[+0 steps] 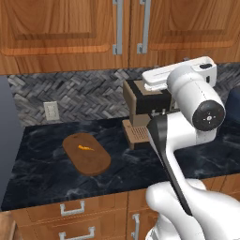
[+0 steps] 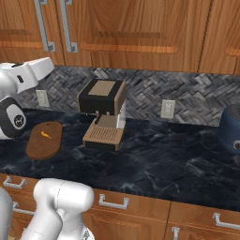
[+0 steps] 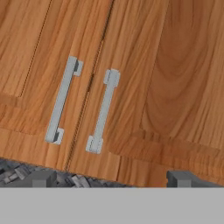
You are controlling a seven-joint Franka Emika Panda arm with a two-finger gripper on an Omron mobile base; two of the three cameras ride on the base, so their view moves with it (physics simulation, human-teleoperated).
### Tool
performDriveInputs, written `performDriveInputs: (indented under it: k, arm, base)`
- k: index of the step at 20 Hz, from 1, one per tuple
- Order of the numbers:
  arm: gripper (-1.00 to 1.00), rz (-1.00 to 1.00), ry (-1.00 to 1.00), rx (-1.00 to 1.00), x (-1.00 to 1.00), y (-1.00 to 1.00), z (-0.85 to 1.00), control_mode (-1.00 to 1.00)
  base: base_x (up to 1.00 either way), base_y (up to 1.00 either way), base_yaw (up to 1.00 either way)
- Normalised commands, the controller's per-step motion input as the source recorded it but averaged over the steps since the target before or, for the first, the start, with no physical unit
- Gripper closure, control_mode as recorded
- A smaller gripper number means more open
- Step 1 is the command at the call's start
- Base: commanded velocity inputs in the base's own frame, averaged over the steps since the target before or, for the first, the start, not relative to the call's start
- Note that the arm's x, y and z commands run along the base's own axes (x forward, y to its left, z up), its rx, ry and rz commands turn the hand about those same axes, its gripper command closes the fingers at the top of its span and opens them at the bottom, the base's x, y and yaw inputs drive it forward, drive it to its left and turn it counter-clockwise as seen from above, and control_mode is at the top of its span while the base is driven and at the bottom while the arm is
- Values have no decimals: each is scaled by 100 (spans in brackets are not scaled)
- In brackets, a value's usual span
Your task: Open the cabinet, retrieve the rolling pin, and place it next to the meat on the cutting board to prepare for tenderizing.
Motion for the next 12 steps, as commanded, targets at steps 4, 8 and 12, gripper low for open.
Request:
performDriveInputs:
  k: [4,8,12]
  arm:
    - [-100,0,0,0,0,0,0,-100]
    - [-100,0,0,0,1,0,0,-100]
    - [-100,0,0,0,21,0,0,-100]
  base:
    - [0,0,0]
    - [0,0,0]
    - [0,0,0]
